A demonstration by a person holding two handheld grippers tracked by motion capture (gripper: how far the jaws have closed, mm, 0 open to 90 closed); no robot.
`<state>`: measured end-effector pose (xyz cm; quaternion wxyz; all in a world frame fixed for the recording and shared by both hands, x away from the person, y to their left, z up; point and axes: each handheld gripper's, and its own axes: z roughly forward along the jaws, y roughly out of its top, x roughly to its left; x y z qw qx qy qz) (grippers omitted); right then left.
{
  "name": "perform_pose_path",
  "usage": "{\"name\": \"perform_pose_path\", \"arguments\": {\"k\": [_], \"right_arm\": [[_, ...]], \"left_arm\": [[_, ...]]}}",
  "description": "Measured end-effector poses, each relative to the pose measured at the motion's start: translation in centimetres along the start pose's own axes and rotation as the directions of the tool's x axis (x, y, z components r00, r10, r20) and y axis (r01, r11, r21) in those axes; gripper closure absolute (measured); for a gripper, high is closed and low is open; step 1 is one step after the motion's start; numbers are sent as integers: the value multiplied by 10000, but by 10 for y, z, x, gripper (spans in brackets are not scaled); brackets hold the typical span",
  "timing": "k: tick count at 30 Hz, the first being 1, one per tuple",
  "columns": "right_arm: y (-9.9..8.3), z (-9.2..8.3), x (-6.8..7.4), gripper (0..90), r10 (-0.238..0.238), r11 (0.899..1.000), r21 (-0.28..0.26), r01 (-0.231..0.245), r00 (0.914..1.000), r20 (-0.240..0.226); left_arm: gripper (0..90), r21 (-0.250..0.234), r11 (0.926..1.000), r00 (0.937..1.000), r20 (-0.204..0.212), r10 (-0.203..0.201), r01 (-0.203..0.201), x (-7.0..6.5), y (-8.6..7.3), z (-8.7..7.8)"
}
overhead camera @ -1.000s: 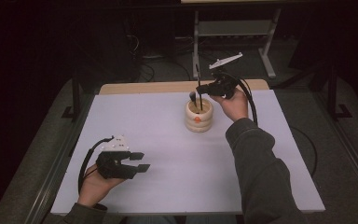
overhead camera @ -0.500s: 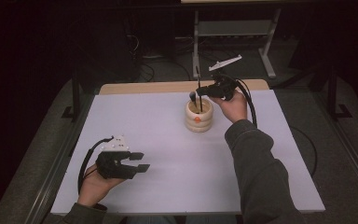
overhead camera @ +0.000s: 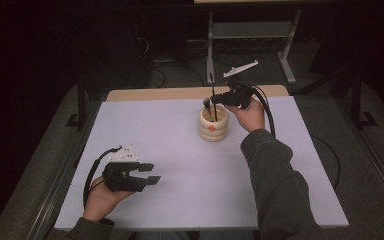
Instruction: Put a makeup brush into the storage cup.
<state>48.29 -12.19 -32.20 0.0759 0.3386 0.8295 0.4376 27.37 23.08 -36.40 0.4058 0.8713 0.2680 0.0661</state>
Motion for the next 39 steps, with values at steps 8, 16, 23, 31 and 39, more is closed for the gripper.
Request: {"name": "perform_pose_path", "arguments": {"k": [8,16,23,31,39], "right_arm": [[-2,1,-2,837,63,10000,70,-64,10000,51],[-8,4,-4,836,162,9998,98,-163,9998,105],[-14,7,-6,836,348,9992,189,-350,9993,95],[-16,8,-6,836,353,9992,160,-354,9994,62],[-17,10,-6,836,325,9992,230,-325,9995,32]], "left_arm": [[497,12,10000,10000,10,18,-18,0,0,0],[495,29,10000,10000,7,61,-61,0,0,0],[495,104,9999,10000,0,100,-100,0,0,0],[495,123,9998,9999,21,132,-133,0,0,1],[495,120,9999,9999,24,119,-119,0,0,1]]}}
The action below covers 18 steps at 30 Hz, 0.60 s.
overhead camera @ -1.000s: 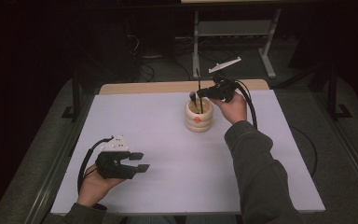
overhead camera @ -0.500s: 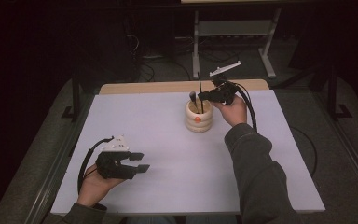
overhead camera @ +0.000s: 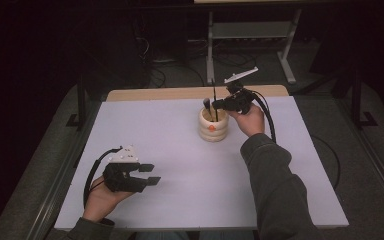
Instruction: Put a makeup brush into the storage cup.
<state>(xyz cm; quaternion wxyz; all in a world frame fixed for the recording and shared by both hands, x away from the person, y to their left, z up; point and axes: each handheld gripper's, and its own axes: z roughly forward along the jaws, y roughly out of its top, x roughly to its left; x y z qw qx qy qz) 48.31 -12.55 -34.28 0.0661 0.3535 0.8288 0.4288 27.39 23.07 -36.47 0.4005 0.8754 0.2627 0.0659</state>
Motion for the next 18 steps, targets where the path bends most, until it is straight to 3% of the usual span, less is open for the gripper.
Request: {"name": "perform_pose_path", "arguments": {"k": [18], "right_arm": [[-9,4,-2,836,135,9999,18,-135,9999,-29]], "left_arm": [[494,13,10000,10000,23,-62,62,-1,0,2]]}}
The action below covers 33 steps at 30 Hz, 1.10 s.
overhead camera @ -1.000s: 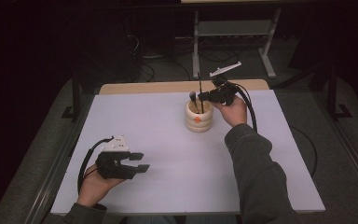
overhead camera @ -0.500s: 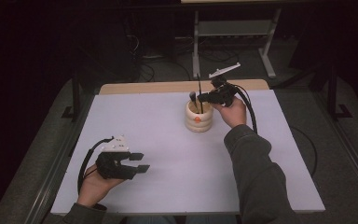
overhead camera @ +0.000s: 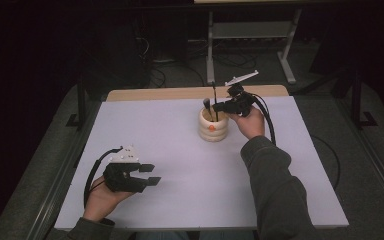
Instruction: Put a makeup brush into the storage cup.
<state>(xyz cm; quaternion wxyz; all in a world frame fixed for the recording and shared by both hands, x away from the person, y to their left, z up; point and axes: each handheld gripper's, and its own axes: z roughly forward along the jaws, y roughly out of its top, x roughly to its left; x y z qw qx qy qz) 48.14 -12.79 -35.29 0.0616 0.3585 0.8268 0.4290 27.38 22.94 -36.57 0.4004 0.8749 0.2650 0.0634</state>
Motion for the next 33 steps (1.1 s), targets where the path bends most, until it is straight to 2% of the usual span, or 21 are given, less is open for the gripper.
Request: {"name": "perform_pose_path", "arguments": {"k": [6,13,25,26,28,33], "right_arm": [[-2,0,0,836,229,9997,32,-229,9997,-25],[-3,1,-1,836,57,10000,49,-57,10000,4],[-6,3,-1,836,120,9999,45,-120,9999,-26],[-7,3,-1,836,254,9996,80,-254,9997,-33],[-8,3,-2,836,131,9999,75,-131,9999,-16],[-9,4,-2,835,168,9998,76,-168,9999,-11]], "left_arm": [[494,17,10000,10000,17,-14,14,0,0,0],[495,27,10000,10000,15,-1,1,0,0,0],[494,37,10000,10000,14,-3,3,0,0,0],[494,32,10000,10000,16,-8,8,0,0,1],[494,36,10000,10000,15,-7,7,0,0,1],[494,40,10000,10000,28,-27,27,0,0,1]]}}
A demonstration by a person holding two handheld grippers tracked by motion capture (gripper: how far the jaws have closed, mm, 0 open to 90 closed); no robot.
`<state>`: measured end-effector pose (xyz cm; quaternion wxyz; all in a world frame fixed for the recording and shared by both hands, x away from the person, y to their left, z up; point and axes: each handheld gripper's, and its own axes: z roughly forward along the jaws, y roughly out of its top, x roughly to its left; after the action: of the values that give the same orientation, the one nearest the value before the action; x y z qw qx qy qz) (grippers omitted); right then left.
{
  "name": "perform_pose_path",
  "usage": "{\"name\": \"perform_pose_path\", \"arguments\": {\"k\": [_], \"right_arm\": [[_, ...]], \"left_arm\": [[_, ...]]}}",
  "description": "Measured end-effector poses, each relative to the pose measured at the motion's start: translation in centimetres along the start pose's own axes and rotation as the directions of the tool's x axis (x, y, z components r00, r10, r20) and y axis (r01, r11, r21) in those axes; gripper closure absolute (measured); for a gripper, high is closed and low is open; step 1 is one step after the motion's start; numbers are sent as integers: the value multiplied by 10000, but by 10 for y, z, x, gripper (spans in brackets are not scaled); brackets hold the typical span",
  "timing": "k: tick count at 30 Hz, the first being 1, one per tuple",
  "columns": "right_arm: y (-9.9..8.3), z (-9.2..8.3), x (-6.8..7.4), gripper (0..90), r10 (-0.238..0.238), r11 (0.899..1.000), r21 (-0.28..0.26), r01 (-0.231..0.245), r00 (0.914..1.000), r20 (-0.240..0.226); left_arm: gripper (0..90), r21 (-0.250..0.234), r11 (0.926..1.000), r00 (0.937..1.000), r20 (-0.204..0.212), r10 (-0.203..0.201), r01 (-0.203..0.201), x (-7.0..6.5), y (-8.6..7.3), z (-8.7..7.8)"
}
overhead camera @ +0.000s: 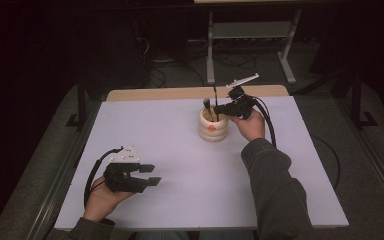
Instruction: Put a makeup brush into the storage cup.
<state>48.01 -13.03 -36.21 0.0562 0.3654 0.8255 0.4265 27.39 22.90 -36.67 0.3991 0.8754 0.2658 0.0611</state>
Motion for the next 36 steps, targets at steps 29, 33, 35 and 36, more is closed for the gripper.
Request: {"name": "perform_pose_path", "arguments": {"k": [29,33,35,36], "right_arm": [[-5,4,0,835,199,9997,133,-199,9998,-6],[-6,5,-1,835,159,9997,177,-159,9999,3],[-7,5,-2,835,32,9999,169,-32,10000,43],[-7,6,-2,834,71,9998,167,-72,10000,24]], "left_arm": [[491,37,10000,10000,28,44,-44,1,0,2],[491,41,10000,10000,33,28,-28,1,0,2],[491,40,10000,10000,31,39,-39,1,0,2],[490,37,10000,10000,32,34,-34,1,0,2]]}}
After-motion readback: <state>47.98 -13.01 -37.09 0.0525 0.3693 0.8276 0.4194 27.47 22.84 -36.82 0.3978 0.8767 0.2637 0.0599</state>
